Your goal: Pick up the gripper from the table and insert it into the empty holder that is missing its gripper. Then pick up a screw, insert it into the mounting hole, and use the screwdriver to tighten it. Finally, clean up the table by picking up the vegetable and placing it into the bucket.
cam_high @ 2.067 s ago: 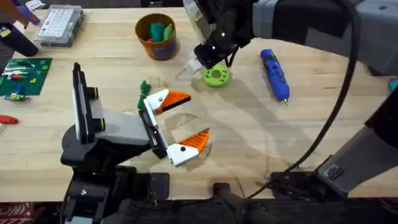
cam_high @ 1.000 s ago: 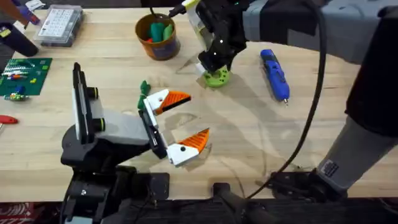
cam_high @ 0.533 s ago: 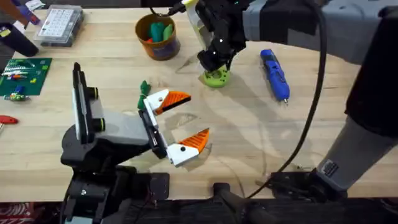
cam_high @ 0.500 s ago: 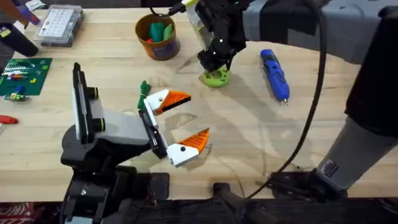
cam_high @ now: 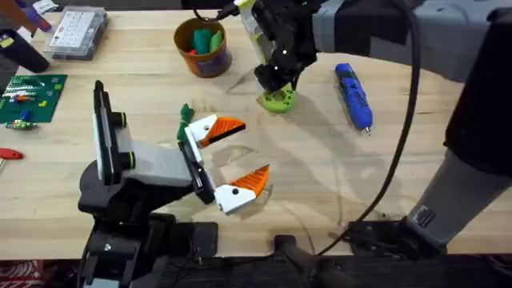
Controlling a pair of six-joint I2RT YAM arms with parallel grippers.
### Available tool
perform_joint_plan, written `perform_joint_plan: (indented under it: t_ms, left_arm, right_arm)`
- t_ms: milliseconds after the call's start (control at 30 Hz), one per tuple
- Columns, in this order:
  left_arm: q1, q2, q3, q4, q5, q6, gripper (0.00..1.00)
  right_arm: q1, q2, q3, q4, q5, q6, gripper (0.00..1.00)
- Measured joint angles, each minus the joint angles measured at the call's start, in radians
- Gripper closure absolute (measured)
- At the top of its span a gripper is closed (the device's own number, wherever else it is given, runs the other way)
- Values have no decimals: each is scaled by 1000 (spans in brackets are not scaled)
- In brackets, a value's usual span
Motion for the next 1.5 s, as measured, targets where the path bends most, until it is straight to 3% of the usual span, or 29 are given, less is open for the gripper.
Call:
perform_joint_plan:
  t_ms: [133, 233, 267, 1233, 1500]
  left_arm:
    - [0, 0, 0, 0, 0, 0, 14]
    - [0, 0, 0, 0, 0, 0, 15]
    - [0, 0, 0, 0, 0, 0, 14]
    - [0, 0, 0, 0, 0, 0, 14]
    - [0, 0, 0, 0, 0, 0, 14]
  right_arm:
    - [0, 0, 0, 0, 0, 0, 830]
    - [-1, 0, 0, -1, 6, 0, 914]
    - [-1, 0, 0, -1, 7, 0, 992]
    - [-1, -31, 4, -34, 7, 0, 996]
    - [-1, -44, 110, -137, 7, 0, 996]
